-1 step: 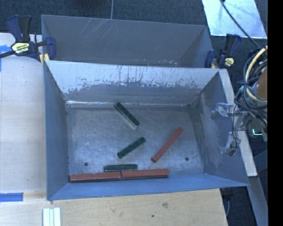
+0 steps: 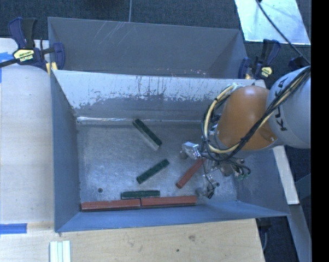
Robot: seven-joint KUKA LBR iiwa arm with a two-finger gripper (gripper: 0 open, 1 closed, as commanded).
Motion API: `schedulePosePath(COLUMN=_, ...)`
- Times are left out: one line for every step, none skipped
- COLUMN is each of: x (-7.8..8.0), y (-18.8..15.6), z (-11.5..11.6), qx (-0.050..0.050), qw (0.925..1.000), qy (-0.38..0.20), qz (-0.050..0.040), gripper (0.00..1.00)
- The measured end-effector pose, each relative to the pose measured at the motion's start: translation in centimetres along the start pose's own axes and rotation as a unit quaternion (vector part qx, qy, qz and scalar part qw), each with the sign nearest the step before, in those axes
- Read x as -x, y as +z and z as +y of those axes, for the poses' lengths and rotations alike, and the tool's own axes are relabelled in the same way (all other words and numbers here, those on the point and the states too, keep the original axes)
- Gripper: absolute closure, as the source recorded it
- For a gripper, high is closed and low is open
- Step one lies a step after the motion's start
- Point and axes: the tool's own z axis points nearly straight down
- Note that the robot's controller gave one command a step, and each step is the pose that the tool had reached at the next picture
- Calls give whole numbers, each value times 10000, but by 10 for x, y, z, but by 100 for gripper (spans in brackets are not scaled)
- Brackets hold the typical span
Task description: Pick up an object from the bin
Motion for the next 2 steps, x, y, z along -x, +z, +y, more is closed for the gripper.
schedulePosePath(x=36, y=-34, z=16, qx=-27, qw=9968, qy=-792, qz=-48, gripper=0)
schedulePosePath(x=62, y=-36, z=110, qx=-11, qw=9827, qy=-1854, qz=-44, gripper=0)
